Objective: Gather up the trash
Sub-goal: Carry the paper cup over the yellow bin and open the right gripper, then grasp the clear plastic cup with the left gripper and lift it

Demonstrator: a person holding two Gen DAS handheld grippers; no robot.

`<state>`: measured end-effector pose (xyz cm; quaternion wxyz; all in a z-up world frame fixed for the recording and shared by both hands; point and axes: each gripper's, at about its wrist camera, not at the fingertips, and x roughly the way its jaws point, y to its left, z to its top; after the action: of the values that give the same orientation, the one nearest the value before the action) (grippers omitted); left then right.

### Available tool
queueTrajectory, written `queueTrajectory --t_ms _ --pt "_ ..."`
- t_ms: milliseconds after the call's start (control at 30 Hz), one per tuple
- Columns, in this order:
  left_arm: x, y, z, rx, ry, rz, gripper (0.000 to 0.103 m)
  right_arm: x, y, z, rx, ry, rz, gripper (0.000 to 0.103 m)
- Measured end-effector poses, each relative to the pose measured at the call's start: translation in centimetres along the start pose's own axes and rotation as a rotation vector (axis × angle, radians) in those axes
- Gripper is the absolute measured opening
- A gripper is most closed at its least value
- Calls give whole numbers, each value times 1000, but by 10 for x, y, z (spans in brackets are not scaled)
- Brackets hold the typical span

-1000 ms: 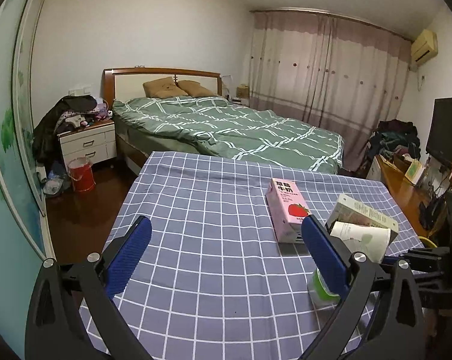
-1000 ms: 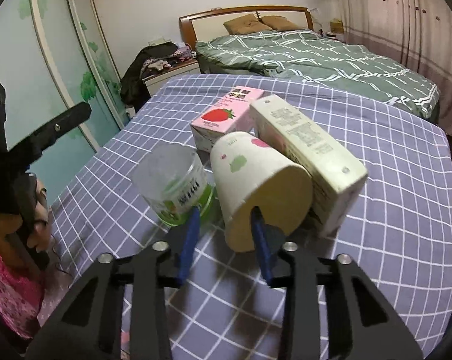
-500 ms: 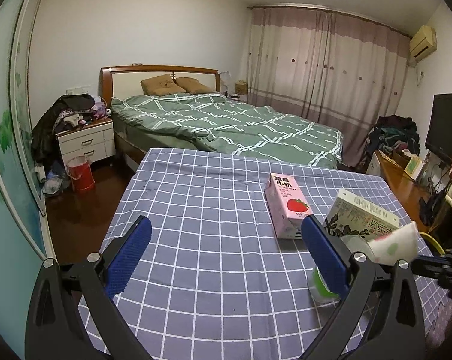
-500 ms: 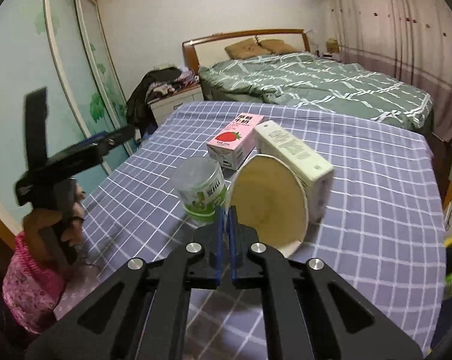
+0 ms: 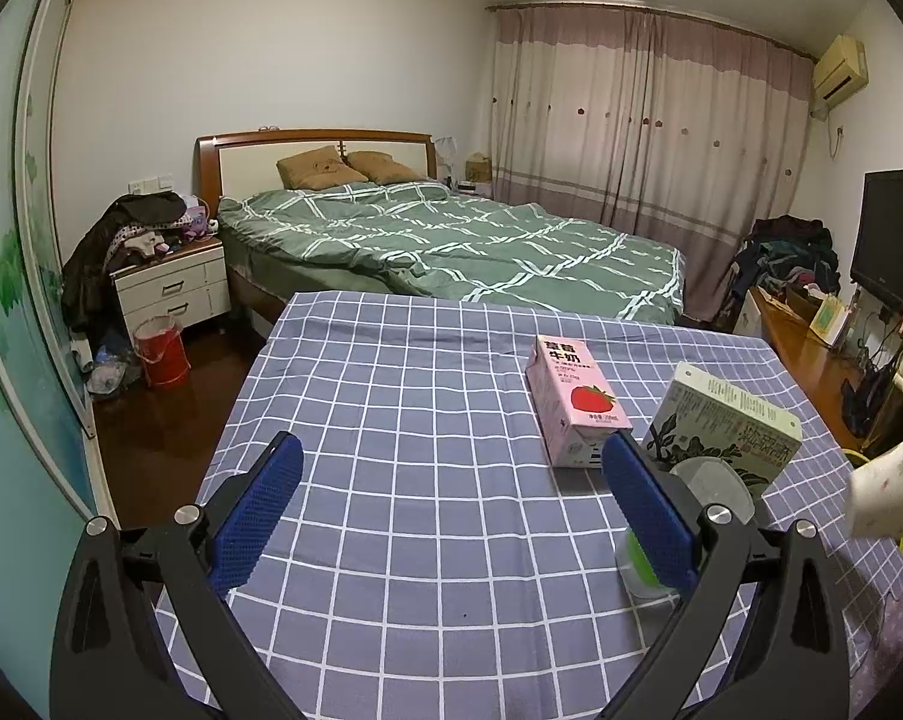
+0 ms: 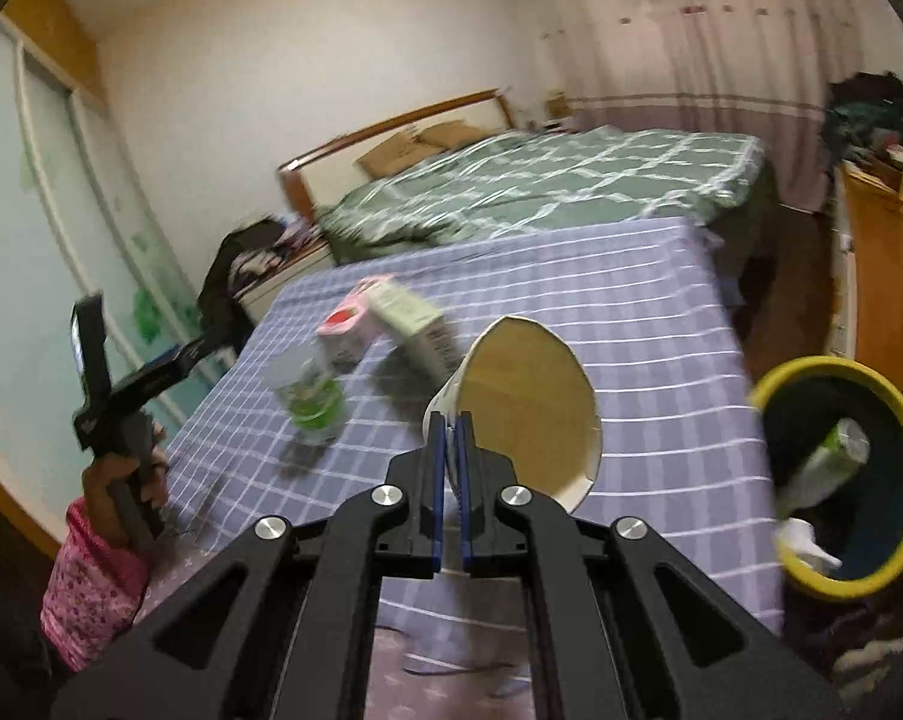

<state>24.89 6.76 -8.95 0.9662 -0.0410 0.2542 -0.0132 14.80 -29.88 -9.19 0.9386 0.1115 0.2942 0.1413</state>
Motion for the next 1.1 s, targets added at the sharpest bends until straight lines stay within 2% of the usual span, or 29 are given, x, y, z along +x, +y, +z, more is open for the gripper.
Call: queueTrajectory --t_ms 100,267,400,567,733,833,1000,1067,1100 --pt "2 -2 0 3 2 -1 98 -17 -29 6 54 -52 -79 4" --pt "2 -2 -1 8 2 -1 98 -38 -82 10 137 -110 -269 4" --pt "1 -3 -1 13 2 -5 98 -37 -122 6 200 -89 -383 4" --pt "2 -3 -1 18 6 -13 98 -22 -153 -2 253 -51 -478 4" --pt "2 -3 -2 24 4 -23 98 -15 -168 -4 301 -43 -512 9" --pt "1 -3 -2 22 4 -42 98 -16 -158 0 313 -65 -470 17" --pt "-2 -4 -2 18 -2 -84 98 -1 -119 19 236 -101 -393 25" --pt "-6 -5 -3 16 -9 -127 98 12 -105 26 211 -101 -357 27" --pt "-11 -6 -2 10 -24 -178 98 19 -97 29 203 -102 -336 28"
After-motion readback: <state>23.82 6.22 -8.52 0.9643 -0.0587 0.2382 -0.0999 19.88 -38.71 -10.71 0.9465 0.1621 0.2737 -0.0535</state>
